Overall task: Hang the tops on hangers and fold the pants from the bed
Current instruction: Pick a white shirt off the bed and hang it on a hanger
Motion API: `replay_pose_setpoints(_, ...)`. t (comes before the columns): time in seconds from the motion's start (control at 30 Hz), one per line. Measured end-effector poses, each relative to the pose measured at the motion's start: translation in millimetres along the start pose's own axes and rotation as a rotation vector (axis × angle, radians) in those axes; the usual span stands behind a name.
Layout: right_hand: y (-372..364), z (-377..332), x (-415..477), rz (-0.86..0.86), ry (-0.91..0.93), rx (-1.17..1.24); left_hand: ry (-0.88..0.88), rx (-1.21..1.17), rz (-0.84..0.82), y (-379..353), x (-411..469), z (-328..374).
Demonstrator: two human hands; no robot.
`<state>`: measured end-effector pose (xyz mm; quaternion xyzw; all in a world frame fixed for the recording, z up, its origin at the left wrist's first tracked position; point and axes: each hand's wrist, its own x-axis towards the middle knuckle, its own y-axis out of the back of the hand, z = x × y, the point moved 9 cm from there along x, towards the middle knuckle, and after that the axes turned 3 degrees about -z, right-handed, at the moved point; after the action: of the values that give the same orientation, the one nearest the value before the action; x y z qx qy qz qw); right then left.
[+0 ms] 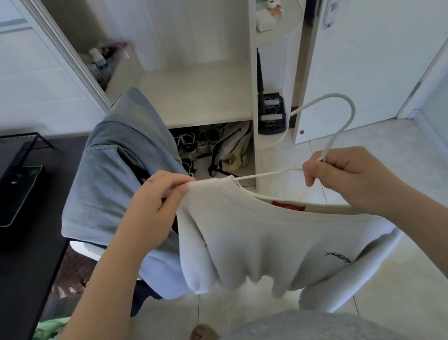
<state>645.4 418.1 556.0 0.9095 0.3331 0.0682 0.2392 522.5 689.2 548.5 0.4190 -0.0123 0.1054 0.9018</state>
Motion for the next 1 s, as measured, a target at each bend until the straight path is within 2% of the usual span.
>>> replay_pose_setpoints(0.17,4,2,-4,-0.008,0.009,-0.042,0.136,-0.148,-0.123,-13,1,-6)
replay_pose_setpoints(0.3,6,4,-6,-0.023,0.022,-0.080,0.174,-0.136,-0.188,-22,-1,-9)
replay_pose_setpoints(0.4,5,5,-5,-0.021,0.032,-0.103,0.070,0.006,-0.107,-20,1,4)
replay_pose_setpoints(0.47,2,6,-4,-0.020,0.043,-0.110,0.011,0.085,-0.114,-23,3,12)
replay_pose_setpoints(0.6,-1,7,-2,-0.013,0.052,-0.128,-0.032,0.108,-0.212,-39,7,19)
replay_pose_setpoints(0.8,-2,13,0,0.001,0.030,-0.099,-0.079,0.164,-0.069,-38,7,24)
replay_pose_setpoints(0.93,-13,5,6,-0.028,0.061,-0.115,-0.088,0.202,-0.136,-59,7,33)
replay_pose_setpoints(1.0,-20,1,11,-0.046,0.082,-0.126,-0.111,0.306,-0.063,-64,7,38)
